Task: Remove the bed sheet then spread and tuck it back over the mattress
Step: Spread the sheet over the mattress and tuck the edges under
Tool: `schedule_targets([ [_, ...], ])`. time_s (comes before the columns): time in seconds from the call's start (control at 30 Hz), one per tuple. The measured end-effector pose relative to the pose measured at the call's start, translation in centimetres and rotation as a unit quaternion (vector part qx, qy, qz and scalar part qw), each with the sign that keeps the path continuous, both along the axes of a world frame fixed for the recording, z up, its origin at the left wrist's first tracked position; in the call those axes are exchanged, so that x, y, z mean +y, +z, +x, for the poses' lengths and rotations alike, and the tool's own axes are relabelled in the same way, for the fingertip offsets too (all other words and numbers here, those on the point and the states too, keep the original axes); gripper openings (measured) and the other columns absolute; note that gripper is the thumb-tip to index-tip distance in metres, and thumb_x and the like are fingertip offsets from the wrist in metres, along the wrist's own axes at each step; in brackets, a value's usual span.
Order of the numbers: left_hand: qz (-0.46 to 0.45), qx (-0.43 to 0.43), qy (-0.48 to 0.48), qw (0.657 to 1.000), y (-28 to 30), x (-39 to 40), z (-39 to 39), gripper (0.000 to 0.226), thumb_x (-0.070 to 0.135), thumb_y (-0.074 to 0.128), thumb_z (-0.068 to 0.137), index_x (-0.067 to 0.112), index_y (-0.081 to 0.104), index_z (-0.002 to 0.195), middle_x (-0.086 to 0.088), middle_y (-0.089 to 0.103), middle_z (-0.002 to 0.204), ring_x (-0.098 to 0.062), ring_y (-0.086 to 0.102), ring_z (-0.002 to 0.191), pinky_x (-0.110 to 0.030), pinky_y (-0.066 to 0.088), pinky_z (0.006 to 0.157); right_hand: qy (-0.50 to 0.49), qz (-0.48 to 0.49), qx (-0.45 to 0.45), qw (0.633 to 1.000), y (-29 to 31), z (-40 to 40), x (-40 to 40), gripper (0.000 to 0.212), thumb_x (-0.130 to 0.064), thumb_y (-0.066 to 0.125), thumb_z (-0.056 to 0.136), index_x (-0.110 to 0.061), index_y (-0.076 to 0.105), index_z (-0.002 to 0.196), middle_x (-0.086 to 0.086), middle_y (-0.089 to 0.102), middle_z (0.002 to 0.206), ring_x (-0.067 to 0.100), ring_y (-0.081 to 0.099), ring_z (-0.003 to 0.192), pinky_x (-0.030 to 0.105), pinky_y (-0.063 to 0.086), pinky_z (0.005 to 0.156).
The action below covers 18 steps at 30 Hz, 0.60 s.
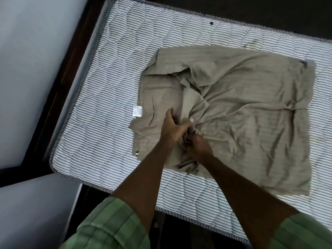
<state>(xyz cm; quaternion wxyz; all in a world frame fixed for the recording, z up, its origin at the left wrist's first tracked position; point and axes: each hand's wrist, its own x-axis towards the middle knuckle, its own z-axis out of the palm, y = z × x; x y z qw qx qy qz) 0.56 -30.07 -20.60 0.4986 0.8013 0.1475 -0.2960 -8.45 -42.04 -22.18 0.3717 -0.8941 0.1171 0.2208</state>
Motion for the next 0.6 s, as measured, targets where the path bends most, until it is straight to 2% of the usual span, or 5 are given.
schedule_targets([
  [0.17, 0.027, -0.007, -0.043, 0.999, 0.2, -1.6, 0.4, 0.097, 0.052, 0.085, 0.072, 0.024, 0.037, 0.151, 0.0, 0.059, 0.14, -0.02, 0.058, 0.124, -0.037, 0.049, 0.105, -0.008, 0.036, -0.037, 0.999, 0.8, 1.7, -2.5, 0.026, -0.037, 0.062, 0.092, -0.017, 0.077, 0.096, 0.008, 0.072, 0.1, 0.026, 0.067, 0.09, 0.031, 0.045, 0.068],
  [0.27, 0.049, -0.043, -0.047, 0.997, 0.0, -1.7, 0.6, 0.058, 0.027, 0.072, 0.087, 0.019, 0.05, 0.14, -0.005, 0.068, 0.126, -0.028, 0.064, 0.116, -0.036, 0.052, 0.097, -0.096, -0.047, -0.149, 0.983, 1.8, 5.0, -3.5, 0.035, -0.042, 0.05, 0.092, -0.014, 0.071, 0.093, 0.007, 0.064, 0.098, 0.024, 0.06, 0.091, 0.04, 0.051, 0.076],
  [0.37, 0.058, -0.087, -0.061, 0.993, 0.0, -0.9, 1.0, 0.048, 0.009, 0.055, 0.084, 0.013, 0.057, 0.132, -0.01, 0.069, 0.12, -0.031, 0.065, 0.11, -0.03, 0.048, 0.087, -0.173, -0.074, -0.179, 0.966, 2.8, 10.8, -3.9, 0.023, -0.032, 0.057, 0.087, -0.014, 0.06, 0.102, 0.008, 0.057, 0.105, 0.026, 0.056, 0.096, 0.049, 0.053, 0.082],
  [0.5, 0.069, -0.129, -0.053, 0.988, 0.1, 0.4, 2.2, 0.042, 0.012, 0.047, 0.083, 0.014, 0.062, 0.122, -0.009, 0.072, 0.112, -0.031, 0.066, 0.104, -0.032, 0.05, 0.082, -0.178, -0.094, -0.067, 0.977, 3.4, 18.7, -4.1, 0.078, -0.039, 0.07, 0.081, -0.011, 0.04, 0.146, 0.015, 0.048, 0.144, 0.037, 0.044, 0.133, 0.051, 0.041, 0.109],
  [0.6, 0.081, -0.16, -0.054, 0.982, -0.4, 1.9, 4.3, 0.034, 0.019, 0.049, 0.086, 0.02, 0.066, 0.115, -0.004, 0.073, 0.107, -0.028, 0.067, 0.101, -0.034, 0.052, 0.079, -0.146, -0.07, 0.037, 0.986, 2.5, 21.1, -3.3, 0.07, -0.039, 0.069, 0.084, -0.011, 0.045, 0.144, 0.017, 0.059, 0.136, 0.037, 0.054, 0.128, 0.046, 0.048, 0.104],
])
